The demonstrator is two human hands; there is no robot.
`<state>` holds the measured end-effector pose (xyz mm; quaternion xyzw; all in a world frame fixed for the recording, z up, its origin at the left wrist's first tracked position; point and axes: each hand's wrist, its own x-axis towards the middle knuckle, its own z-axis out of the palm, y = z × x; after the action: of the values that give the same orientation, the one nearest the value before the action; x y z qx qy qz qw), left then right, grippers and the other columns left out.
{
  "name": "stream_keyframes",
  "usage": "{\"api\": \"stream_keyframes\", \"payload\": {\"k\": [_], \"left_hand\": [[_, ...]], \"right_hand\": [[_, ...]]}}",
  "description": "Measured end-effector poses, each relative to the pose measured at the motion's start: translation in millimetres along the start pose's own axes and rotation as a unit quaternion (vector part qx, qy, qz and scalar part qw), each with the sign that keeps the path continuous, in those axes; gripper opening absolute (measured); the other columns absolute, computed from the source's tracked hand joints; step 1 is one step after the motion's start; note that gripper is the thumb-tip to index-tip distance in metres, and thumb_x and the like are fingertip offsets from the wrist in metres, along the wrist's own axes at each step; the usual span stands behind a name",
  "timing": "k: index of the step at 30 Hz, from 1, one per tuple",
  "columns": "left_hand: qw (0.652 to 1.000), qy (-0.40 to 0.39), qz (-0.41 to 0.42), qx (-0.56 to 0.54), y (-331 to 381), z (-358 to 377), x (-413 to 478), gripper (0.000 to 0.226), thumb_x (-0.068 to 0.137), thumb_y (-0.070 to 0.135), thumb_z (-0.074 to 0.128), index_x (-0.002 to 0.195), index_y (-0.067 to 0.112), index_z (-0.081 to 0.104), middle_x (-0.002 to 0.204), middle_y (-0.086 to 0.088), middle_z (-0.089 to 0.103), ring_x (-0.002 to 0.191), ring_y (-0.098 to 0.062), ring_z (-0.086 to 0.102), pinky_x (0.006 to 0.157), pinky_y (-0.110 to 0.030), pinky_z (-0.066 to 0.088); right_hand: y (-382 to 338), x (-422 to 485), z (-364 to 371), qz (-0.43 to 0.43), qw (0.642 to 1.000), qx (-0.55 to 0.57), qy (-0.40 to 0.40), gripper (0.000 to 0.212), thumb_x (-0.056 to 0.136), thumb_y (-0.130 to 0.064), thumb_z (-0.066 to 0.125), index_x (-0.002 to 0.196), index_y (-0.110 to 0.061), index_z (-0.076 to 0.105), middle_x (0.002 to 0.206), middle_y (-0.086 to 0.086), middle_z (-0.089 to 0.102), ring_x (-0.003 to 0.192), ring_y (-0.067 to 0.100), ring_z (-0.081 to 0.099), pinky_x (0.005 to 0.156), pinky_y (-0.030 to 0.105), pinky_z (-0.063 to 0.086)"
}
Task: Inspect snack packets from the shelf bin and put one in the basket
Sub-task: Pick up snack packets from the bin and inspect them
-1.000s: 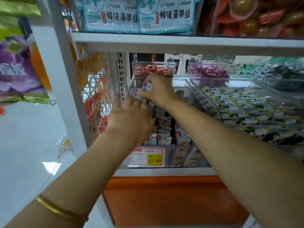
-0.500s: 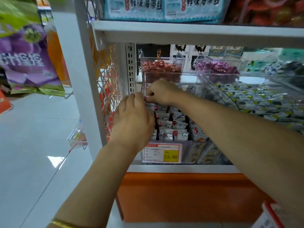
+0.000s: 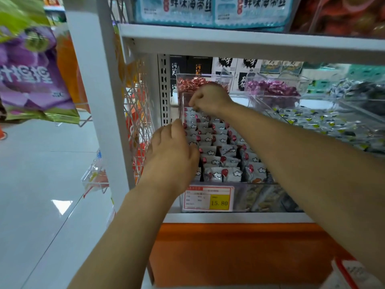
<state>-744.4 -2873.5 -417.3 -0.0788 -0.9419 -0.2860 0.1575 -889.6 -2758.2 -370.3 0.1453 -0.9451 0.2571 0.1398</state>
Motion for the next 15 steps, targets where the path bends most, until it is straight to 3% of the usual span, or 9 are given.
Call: {"api": "stream_keyframes", "payload": {"k": [4,8,11,15], "left_hand": [[1.0,-0.012,-0.01,-0.005,1.1,-0.4,0.5,0.059,0.096,0.029,0.037,0.147,0.014,0.01,0.151,-0.009,0.023,0.138,-0.022,0.013,0.11,-0.041,0.017],[1.0,-0.014,-0.013,-0.018,1.6,-1.2,1.3,0.059,0.096,0.028,0.039,0.146,0.014,0.01,0.149,-0.009,0.025,0.136,-0.022,0.016,0.109,-0.041,0.02],[1.0,-0.016,-0.012,-0.024,0.9,-0.8,0.9,0.06,0.096,0.027,0.039,0.147,0.015,0.01,0.149,-0.01,0.026,0.135,-0.022,0.016,0.107,-0.041,0.022],[0.999,-0.012,-0.012,-0.032,1.1,0.2,1.3,0.061,0.096,0.027,0.04,0.147,0.016,0.009,0.148,-0.01,0.025,0.134,-0.021,0.015,0.105,-0.039,0.024]], "right_hand": [[5.4,8.5,11.6,-0.01,0.991,-0.127,-0.026,0.018,0.089,-0.015,0.056,0.096,-0.006,0.07,0.106,0.009,0.068,0.098,0.023,0.063,0.089,0.039,0.052],[4.2,13.0,28.8,0.0,0.983,-0.173,-0.057,0.016,0.086,-0.024,0.065,0.094,-0.011,0.068,0.118,0.013,0.06,0.109,0.029,0.057,0.107,0.044,0.038],[-0.2,10.8,22.4,-0.025,0.991,-0.124,-0.036,0.01,0.087,-0.019,0.063,0.087,-0.011,0.068,0.102,0.008,0.067,0.094,0.021,0.062,0.093,0.039,0.05],[-3.7,0.8,1.1,-0.014,0.998,0.046,0.035,0.005,0.089,-0.014,0.058,0.085,-0.012,0.061,0.094,0.004,0.064,0.087,0.016,0.058,0.083,0.033,0.05]]}}
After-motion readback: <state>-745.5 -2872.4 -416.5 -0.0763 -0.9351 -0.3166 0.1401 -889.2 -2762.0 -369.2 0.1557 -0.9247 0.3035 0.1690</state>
